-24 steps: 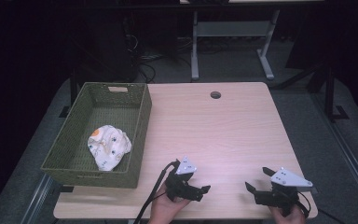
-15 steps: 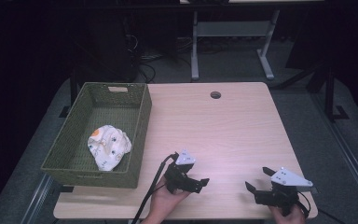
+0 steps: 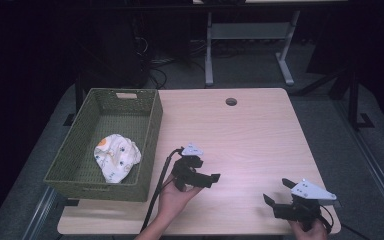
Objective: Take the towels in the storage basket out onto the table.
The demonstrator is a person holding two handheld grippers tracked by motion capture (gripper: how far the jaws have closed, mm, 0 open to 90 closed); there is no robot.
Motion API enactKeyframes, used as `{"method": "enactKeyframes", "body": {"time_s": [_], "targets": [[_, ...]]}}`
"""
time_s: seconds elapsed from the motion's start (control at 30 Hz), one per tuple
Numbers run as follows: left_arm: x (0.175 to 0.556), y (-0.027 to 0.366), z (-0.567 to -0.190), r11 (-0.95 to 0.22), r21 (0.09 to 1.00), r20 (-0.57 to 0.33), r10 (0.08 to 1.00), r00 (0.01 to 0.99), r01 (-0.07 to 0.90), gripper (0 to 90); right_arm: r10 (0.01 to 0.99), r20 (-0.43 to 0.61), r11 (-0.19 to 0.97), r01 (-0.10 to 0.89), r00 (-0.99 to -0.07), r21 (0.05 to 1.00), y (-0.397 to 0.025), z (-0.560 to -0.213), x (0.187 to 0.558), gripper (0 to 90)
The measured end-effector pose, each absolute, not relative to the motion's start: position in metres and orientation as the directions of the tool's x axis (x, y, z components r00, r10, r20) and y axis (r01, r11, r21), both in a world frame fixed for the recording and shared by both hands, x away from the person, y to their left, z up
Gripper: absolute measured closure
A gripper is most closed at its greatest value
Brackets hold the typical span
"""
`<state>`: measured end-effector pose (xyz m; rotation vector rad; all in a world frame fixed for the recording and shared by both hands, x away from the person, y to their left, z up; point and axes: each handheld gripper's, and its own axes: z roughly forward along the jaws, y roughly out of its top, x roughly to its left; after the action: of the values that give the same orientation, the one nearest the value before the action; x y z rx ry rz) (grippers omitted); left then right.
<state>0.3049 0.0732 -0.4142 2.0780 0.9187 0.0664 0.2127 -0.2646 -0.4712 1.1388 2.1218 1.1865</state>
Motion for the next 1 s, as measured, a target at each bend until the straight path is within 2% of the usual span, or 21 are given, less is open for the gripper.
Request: {"method": "enactKeyframes", "body": {"time_s": [0.1, 0.27, 0.4, 0.5, 1.0], "targets": [[0.306, 0.077, -0.404, -0.367, 0.729, -0.266, 0.626, 0.733, 0.578, 19.2, 0.832, 0.001, 0.289, 0.436, -0.554, 0.852, -0.264, -0.471, 0.212, 14.0], [0.310, 0.091, -0.385, -0.323, 0.731, -0.340, 0.592, 0.731, 0.602, 19.3, 0.834, 0.001, 0.289, 0.437, -0.552, 0.852, -0.263, -0.470, 0.213, 14.0], [0.312, 0.101, -0.371, -0.319, 0.736, -0.342, 0.587, 0.734, 0.598, 19.2, 0.832, -0.003, 0.295, 0.437, -0.555, 0.850, -0.262, -0.471, 0.213, 14.0], [0.315, 0.109, -0.365, -0.303, 0.727, -0.384, 0.565, 0.730, 0.616, 18.4, 0.833, 0.001, 0.292, 0.442, -0.553, 0.848, -0.262, -0.471, 0.213, 14.0], [0.323, 0.145, -0.341, -0.272, 0.712, -0.466, 0.506, 0.726, 0.647, 17.7, 0.833, -0.004, 0.298, 0.442, -0.553, 0.846, -0.262, -0.472, 0.216, 14.0]]}}
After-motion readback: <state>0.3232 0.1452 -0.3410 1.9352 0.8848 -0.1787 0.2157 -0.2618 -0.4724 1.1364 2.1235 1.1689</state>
